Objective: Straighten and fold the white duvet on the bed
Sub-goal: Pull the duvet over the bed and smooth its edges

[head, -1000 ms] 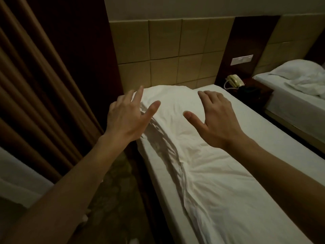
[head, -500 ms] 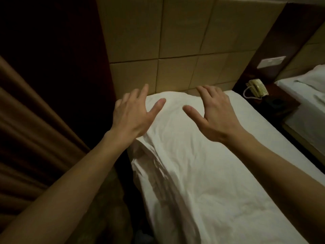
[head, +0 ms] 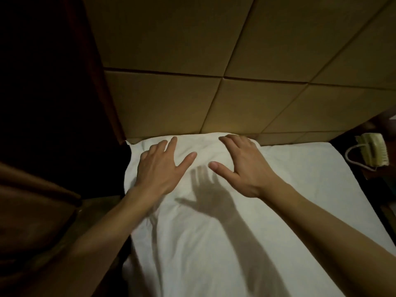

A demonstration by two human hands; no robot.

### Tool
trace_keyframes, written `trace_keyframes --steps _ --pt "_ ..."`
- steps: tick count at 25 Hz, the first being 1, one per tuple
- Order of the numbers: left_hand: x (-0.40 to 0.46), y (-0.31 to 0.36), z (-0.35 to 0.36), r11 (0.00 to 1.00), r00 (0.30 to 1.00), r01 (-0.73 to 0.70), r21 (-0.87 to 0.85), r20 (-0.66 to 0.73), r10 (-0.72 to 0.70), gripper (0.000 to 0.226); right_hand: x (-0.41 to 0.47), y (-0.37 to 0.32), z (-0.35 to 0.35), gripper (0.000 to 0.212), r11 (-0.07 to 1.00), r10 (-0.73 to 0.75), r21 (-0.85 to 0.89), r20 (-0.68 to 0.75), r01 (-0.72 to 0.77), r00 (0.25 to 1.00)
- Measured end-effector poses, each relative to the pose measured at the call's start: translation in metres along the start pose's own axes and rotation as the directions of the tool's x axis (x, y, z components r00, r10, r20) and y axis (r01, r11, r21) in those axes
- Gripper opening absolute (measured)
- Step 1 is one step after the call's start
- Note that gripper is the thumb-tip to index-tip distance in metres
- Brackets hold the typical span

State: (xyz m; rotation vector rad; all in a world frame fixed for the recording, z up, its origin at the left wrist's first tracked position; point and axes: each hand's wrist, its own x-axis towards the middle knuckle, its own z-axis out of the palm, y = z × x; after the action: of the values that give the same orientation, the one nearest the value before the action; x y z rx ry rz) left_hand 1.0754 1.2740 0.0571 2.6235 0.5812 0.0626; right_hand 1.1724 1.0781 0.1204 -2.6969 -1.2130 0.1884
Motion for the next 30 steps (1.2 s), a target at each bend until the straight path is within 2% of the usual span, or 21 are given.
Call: trace_keyframes --steps 4,9,12,15,18,21,23,25,28,30 --pt "0.085 -0.010 0.068 0.999 0.997 0.038 -0.007 0.070 -0.037 0.092 0.090 0.060 0.069 0.083 0.998 -0.016 0.065 0.075 0.011 0.997" --pt "0.138 -0.041 0.155 0.988 0.981 -0.137 0.071 -0.127 0.146 0.079 0.151 0.124 0.146 0.075 0.997 -0.045 0.073 0.129 0.036 0.991" --pt "0.158 -0.052 0.182 0.995 0.996 -0.080 0.057 -0.039 0.082 0.089 0.169 0.142 0.184 0.072 0.999 -0.033 0.046 0.132 0.027 0.991" --pt "0.161 -0.054 0.199 0.999 0.998 0.019 0.041 0.054 -0.021 0.098 0.178 0.151 0.213 0.085 0.999 0.002 0.042 0.169 -0.010 0.986" --pt "0.158 -0.054 0.210 0.995 0.990 0.022 0.098 0.136 -0.036 0.094 0.178 0.158 0.228 0.102 1.000 0.005 -0.018 0.245 0.000 0.969" --pt "0.144 -0.041 0.212 0.980 0.987 -0.026 0.196 0.159 -0.005 0.079 0.166 0.171 0.230 0.107 0.991 -0.007 -0.122 0.315 0.048 0.949" --pt "0.125 -0.032 0.213 0.976 0.987 -0.109 0.191 0.140 0.083 0.071 0.150 0.174 0.230 0.107 0.972 -0.099 -0.174 0.313 0.160 0.944" --pt "0.111 -0.037 0.215 0.971 0.986 -0.164 0.175 0.065 0.155 0.072 0.133 0.175 0.234 0.103 0.962 -0.183 -0.148 0.275 0.229 0.944" --pt "0.096 -0.047 0.216 0.947 0.965 -0.263 0.187 0.069 0.254 0.081 0.115 0.177 0.242 0.093 0.974 -0.207 -0.064 0.160 0.219 0.965" --pt "0.085 -0.050 0.219 0.929 0.943 -0.331 0.162 0.038 0.330 0.076 0.104 0.178 0.245 0.088 0.976 -0.209 -0.054 0.059 0.213 0.976"
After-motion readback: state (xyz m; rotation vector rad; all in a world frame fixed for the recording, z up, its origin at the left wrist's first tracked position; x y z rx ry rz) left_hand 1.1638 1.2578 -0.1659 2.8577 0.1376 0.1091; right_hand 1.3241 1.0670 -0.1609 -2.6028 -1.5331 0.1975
